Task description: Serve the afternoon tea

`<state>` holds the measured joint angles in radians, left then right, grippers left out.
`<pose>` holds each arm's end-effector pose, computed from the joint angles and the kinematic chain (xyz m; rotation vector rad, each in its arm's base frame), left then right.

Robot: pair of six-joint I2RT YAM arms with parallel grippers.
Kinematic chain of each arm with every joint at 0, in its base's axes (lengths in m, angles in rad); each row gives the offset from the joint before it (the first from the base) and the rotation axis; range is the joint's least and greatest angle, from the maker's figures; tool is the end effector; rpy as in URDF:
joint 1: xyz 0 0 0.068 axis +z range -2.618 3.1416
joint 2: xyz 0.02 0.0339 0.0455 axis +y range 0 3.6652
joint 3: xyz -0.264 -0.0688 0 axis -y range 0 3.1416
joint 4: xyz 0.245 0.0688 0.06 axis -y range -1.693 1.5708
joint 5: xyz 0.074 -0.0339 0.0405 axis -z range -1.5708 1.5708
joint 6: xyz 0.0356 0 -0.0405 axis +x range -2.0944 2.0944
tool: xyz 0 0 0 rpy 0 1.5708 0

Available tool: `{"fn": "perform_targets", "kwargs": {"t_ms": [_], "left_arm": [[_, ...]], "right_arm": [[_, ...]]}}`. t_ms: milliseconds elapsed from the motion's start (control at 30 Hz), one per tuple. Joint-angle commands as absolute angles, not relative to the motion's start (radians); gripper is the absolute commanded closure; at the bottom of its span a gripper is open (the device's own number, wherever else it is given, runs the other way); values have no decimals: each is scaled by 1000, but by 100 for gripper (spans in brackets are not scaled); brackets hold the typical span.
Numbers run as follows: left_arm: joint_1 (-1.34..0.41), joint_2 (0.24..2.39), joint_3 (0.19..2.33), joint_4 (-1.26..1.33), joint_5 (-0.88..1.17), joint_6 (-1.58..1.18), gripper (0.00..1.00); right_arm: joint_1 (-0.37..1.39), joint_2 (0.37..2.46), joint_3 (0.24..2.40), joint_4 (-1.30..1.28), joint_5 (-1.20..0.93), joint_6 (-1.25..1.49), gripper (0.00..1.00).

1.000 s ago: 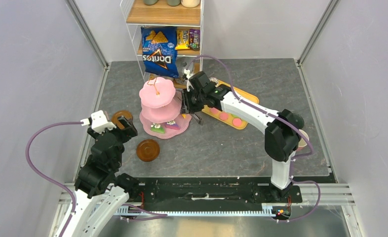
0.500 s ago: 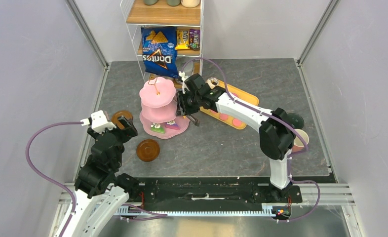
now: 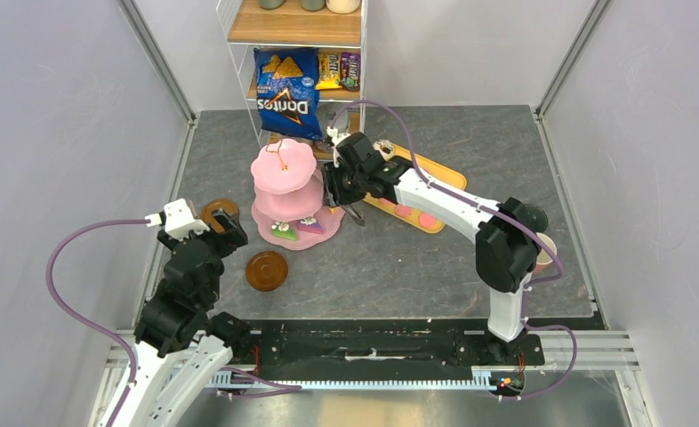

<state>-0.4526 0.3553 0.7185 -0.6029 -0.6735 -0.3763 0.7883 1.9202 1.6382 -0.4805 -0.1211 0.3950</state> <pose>0.0809 -0.0146 0.3243 -0.4008 1.7112 0.0073 0.3082 0.3161 0.2755 -0.5393 2.3831 0.7055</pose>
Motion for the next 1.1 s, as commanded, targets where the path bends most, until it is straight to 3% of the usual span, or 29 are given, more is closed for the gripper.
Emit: {"fn": "perform_targets", "kwargs": {"t_ms": [0,533,1067], "left_arm": [[-447,360,715,-574,-671,-397,10],[-445,361,715,-574,-673,-397,10],[-447,360,716,-574,-672,-397,10]], "right_arm": [[792,1820,1616,-474,-23,343,47],[641,1593,1420,-599,157,347,46],[258,1449,1166,-623,-43,393,45]]}}
